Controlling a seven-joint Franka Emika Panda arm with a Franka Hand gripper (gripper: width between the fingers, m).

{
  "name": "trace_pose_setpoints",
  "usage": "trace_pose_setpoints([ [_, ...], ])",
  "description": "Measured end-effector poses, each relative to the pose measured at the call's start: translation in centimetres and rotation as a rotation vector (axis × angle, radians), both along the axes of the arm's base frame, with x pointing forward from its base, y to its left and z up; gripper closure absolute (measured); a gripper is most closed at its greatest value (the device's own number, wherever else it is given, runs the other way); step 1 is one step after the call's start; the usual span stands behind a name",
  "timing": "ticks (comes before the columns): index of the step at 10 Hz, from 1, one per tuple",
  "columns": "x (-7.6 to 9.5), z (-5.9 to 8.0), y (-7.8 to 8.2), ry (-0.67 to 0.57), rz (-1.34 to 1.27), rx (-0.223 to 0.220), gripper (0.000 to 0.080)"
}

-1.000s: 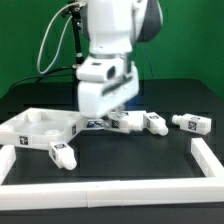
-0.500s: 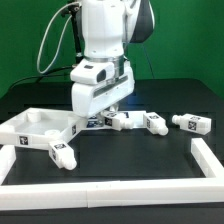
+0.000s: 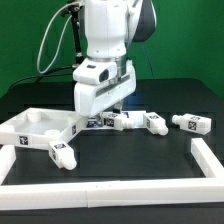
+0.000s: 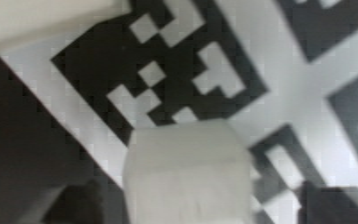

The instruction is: Assemble one leg

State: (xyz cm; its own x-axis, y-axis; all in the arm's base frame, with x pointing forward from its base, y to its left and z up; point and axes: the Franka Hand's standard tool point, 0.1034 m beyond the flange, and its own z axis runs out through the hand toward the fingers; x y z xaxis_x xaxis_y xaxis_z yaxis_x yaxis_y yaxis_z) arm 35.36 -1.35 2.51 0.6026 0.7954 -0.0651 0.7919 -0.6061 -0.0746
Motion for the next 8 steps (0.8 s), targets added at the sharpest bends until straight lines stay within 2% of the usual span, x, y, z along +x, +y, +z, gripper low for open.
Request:
trace_pose_setpoints([
  [1, 0.4, 3.0, -1.0, 0.023, 0.021, -0.015, 0.0217],
  [2, 1.3, 5.7, -2.8, 0.039, 0.022, -0.026, 0.0164],
  [3, 2.9, 7.6, -4.8, 0.039, 0.019, -0.031, 0.0154],
  [4, 4.6, 8.8, -7.3, 0.024, 0.084, -0.023, 0.0154],
  [5, 6.6, 9.2, -9.9, 0.001, 0.134, 0.008, 0.0154],
  [6, 7.4, 8.7, -10.6, 0.001, 0.124, 0.015, 0.0151],
  [8, 7.0, 8.6, -10.1, 0.005, 0.127, 0.016, 0.0151],
])
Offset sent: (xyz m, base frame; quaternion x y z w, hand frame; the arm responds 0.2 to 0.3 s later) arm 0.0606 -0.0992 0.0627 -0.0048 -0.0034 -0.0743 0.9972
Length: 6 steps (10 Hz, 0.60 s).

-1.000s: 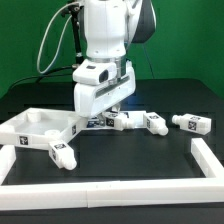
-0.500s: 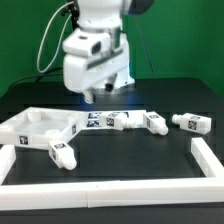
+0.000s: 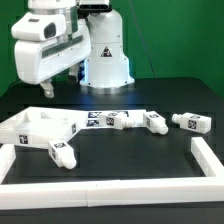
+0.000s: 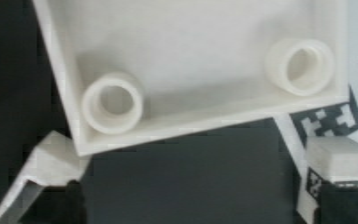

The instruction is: Assemble one leg

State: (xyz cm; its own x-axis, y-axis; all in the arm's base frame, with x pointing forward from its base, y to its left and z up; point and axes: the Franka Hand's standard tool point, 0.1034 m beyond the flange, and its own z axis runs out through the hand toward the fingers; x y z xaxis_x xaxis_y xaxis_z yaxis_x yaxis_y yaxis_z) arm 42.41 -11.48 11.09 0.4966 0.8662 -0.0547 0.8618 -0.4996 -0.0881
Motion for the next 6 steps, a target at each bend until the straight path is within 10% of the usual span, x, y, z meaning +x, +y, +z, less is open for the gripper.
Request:
trace_pose_setpoints([
  [3, -0.2, -0.5, -0.4, 0.007, -0.005, 0.002, 0.0151],
  [6, -0.7, -4.0, -7.7, 0.058, -0.133, 0.039, 0.0151],
])
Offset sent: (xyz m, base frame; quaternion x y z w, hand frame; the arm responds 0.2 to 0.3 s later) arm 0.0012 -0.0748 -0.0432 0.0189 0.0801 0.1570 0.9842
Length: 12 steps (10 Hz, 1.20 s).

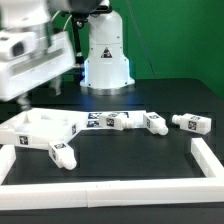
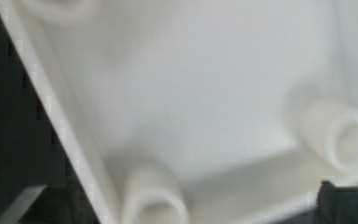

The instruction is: Assemble one leg

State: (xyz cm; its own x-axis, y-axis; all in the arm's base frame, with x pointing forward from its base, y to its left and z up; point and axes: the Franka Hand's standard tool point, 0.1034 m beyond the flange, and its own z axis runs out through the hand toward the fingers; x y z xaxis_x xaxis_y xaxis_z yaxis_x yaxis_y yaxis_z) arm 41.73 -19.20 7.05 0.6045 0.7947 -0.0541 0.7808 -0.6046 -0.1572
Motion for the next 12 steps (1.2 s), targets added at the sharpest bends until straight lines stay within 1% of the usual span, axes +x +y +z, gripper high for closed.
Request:
trace_pose_setpoints([
  [1, 0.2, -0.3, -0.7, 0.007, 0.086, 0.016, 0.0151],
  [5, 0.1, -0.4, -0.6, -0.004, 0.339, 0.061, 0.0151],
  [6, -0.1, -0.7, -0.8, -0.001, 0.281, 0.061, 0.0151],
  [7, 0.4, -1.0, -1.0, -0.005, 0.252, 0.055, 0.0151],
  [8, 1.4, -2.0, -1.6, -0.004, 0.275, 0.056, 0.0151],
  [9, 2.0, -3.4, -2.2, 0.002, 0.290, 0.062, 0.0151],
  [10, 2.1, -4.5, -2.2, -0.005, 0.288, 0.057, 0.0151],
  [11, 2.0, -5.3, -2.4, -0.015, 0.302, 0.049, 0.0151],
  [12, 1.7, -5.8, -2.6, -0.013, 0.299, 0.048, 0.0151],
])
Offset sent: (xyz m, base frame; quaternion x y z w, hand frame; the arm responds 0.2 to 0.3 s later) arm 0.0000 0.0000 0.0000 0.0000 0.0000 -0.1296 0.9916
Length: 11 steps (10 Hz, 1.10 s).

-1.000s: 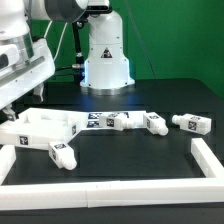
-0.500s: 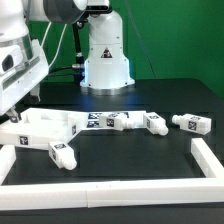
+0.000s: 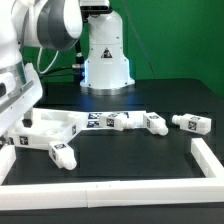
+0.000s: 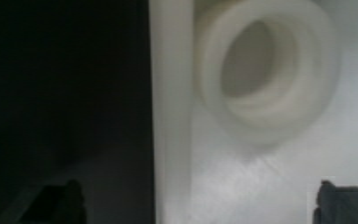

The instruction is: Assemble one leg

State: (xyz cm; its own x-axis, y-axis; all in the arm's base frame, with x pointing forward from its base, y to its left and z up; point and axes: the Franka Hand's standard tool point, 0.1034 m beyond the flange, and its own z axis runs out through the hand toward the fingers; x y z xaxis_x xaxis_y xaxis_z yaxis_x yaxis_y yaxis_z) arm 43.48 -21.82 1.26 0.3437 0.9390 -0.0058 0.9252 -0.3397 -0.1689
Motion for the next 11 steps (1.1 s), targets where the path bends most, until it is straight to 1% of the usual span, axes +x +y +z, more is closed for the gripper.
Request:
trace_pose_setpoints([
  [3, 0.0, -0.1, -0.1, -0.002, 0.001, -0.003, 0.0173],
  [4, 0.0, -0.1, -0.1, -0.002, 0.001, -0.003, 0.0342],
  [5, 0.0, -0.1, -0.1, -0.002, 0.001, -0.003, 0.0529],
  [6, 0.0, -0.1, -0.1, -0.002, 0.001, -0.003, 0.0529],
  [7, 0.0, -0.1, -0.1, -0.002, 0.001, -0.003, 0.0730],
  [8, -0.3, 0.2, -0.3, 0.010, -0.008, 0.001, 0.0730],
  [9, -0.8, 2.1, -0.6, 0.044, -0.068, 0.008, 0.0742],
  [10, -0.7, 4.7, -0.4, 0.069, -0.135, -0.004, 0.0742],
  [11, -0.1, 6.7, 0.4, 0.087, -0.252, -0.050, 0.0742],
])
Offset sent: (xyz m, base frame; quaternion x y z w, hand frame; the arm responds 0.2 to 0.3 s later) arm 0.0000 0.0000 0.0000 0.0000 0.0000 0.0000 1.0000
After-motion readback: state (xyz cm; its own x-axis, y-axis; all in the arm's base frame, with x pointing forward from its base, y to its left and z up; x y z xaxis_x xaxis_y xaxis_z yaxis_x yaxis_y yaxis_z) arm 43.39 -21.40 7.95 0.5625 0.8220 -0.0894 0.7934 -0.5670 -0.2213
